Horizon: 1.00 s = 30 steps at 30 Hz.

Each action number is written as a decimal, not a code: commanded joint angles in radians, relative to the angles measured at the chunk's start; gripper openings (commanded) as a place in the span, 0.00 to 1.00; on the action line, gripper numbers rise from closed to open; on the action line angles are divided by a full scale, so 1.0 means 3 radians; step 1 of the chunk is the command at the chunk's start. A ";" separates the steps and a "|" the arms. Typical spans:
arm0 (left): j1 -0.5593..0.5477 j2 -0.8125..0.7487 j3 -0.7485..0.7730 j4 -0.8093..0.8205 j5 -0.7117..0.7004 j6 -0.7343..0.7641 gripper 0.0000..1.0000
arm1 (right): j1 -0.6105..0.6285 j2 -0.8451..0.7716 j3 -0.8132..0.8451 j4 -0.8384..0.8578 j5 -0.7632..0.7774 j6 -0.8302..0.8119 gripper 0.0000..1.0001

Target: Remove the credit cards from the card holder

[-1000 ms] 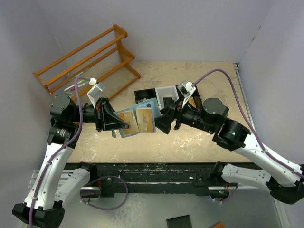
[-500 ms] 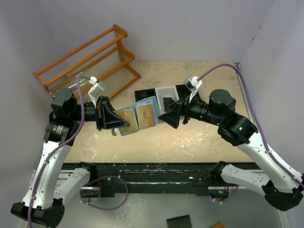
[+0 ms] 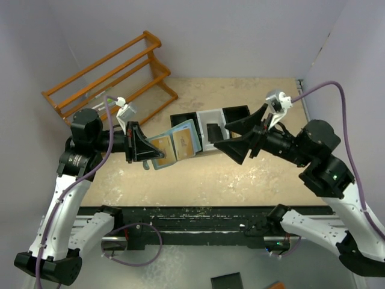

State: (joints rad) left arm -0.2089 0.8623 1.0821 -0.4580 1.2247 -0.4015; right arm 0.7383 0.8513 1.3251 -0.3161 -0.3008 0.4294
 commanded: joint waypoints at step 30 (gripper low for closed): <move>0.0016 -0.0138 -0.0173 0.0752 0.0593 -0.0591 0.60 | -0.0009 0.0700 -0.1388 0.3160 -0.1831 0.1657 0.00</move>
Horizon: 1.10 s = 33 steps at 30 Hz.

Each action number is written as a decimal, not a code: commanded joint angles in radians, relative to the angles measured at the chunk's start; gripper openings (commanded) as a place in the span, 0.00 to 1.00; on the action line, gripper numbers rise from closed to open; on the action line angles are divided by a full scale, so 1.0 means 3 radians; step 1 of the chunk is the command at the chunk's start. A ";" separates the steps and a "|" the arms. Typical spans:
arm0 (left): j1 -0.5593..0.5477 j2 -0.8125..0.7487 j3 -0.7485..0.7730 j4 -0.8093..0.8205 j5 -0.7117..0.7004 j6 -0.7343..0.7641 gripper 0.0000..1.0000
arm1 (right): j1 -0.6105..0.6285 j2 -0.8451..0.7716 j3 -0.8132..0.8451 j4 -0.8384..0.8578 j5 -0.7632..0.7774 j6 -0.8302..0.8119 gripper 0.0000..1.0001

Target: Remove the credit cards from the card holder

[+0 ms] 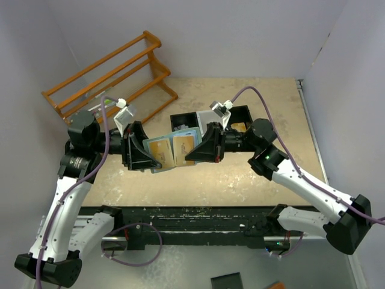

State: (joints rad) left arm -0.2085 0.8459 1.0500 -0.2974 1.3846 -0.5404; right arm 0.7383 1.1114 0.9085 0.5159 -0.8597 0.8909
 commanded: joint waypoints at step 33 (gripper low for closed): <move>0.0015 -0.0248 -0.0398 0.1099 -0.0006 -0.1050 0.00 | -0.0710 -0.0438 0.0294 -0.1093 0.0101 -0.0456 0.73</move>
State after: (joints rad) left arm -0.2085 0.7780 0.9329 -0.0414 1.4063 -0.8276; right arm 0.5980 1.0412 0.9108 0.3313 -0.8467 0.8513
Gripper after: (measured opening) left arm 0.030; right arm 0.711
